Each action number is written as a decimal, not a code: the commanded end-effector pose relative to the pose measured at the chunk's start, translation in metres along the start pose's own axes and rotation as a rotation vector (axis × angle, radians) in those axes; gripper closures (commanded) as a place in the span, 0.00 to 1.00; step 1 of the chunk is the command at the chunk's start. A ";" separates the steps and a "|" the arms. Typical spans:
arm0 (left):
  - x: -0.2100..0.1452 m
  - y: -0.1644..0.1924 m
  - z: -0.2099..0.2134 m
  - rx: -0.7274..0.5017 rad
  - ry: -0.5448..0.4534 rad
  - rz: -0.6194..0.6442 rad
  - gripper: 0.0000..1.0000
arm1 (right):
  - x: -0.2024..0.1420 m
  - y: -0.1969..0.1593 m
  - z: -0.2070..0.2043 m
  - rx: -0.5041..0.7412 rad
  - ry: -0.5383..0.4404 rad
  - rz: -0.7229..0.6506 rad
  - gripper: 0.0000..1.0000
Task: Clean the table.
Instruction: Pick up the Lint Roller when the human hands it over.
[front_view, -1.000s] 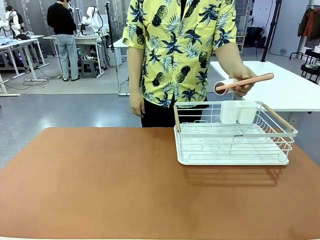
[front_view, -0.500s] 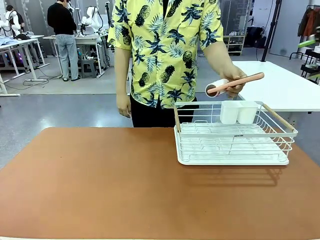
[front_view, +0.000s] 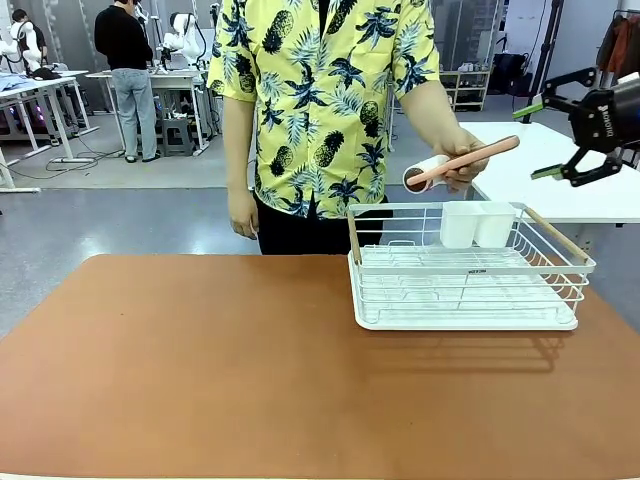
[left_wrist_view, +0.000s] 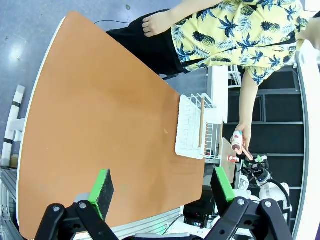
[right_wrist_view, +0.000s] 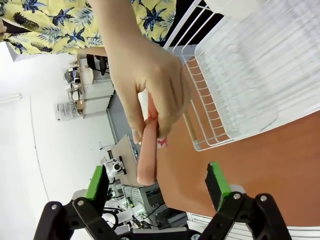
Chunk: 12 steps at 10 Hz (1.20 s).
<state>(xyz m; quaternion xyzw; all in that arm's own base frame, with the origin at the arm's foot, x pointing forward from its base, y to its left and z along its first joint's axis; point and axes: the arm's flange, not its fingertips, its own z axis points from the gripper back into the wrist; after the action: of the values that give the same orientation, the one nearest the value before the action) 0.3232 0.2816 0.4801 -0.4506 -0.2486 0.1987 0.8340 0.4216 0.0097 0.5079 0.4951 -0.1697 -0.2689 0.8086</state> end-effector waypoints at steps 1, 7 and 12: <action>0.000 0.001 0.003 -0.018 -0.001 -0.006 0.00 | -0.008 0.003 -0.014 0.013 -0.033 0.003 0.00; 0.000 0.001 0.003 -0.018 -0.001 -0.006 0.00 | -0.006 0.001 -0.048 -0.012 -0.051 -0.011 0.00; 0.000 0.001 0.003 -0.018 -0.001 -0.006 0.00 | 0.004 -0.008 -0.051 0.008 -0.018 0.032 0.36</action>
<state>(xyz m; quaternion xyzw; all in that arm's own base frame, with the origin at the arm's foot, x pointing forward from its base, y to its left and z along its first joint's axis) 0.3230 0.2817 0.4801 -0.4505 -0.2487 0.1989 0.8340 0.4450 0.0384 0.4842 0.4818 -0.1822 -0.2702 0.8134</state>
